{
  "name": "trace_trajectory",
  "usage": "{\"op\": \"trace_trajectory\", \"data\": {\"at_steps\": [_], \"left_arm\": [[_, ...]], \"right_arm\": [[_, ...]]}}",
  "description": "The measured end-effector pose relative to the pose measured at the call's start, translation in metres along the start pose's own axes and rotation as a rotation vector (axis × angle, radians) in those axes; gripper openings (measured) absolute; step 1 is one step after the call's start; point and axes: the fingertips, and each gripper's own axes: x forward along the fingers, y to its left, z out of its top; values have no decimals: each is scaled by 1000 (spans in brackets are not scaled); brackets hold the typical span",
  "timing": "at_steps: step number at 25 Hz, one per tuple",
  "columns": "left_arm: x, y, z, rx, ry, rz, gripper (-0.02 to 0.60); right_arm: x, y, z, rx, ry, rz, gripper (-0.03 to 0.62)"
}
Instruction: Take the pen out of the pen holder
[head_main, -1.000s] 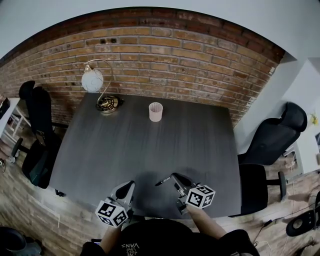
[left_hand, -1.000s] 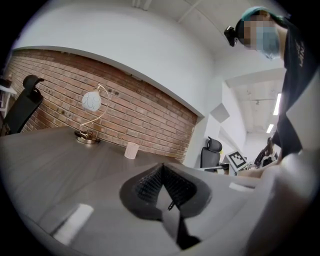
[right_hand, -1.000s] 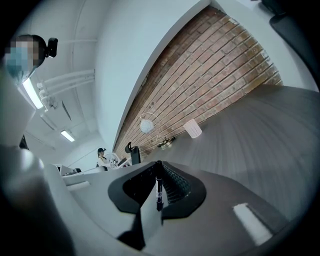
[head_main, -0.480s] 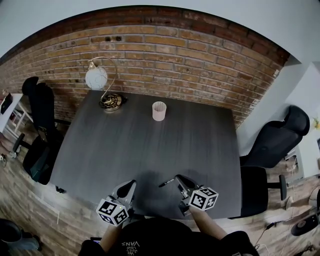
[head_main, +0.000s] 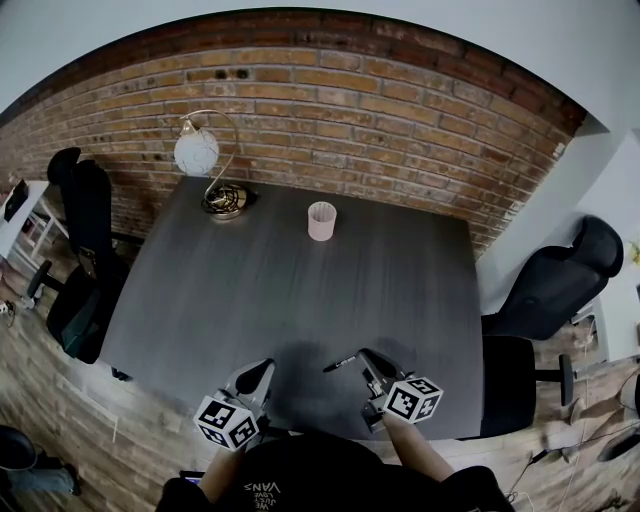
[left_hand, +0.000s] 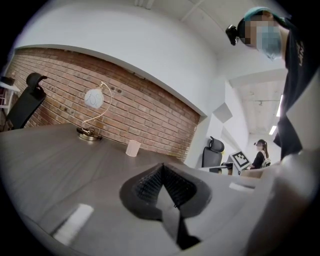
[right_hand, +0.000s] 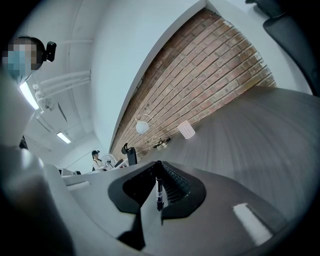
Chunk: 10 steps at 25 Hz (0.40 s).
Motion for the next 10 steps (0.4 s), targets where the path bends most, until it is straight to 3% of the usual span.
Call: {"op": "trace_trajectory", "data": {"at_steps": [10], "left_arm": [[1,9,-1,-10,7,21,37]], "right_arm": [[10,-6,6,1,-5,-5,38]]}}
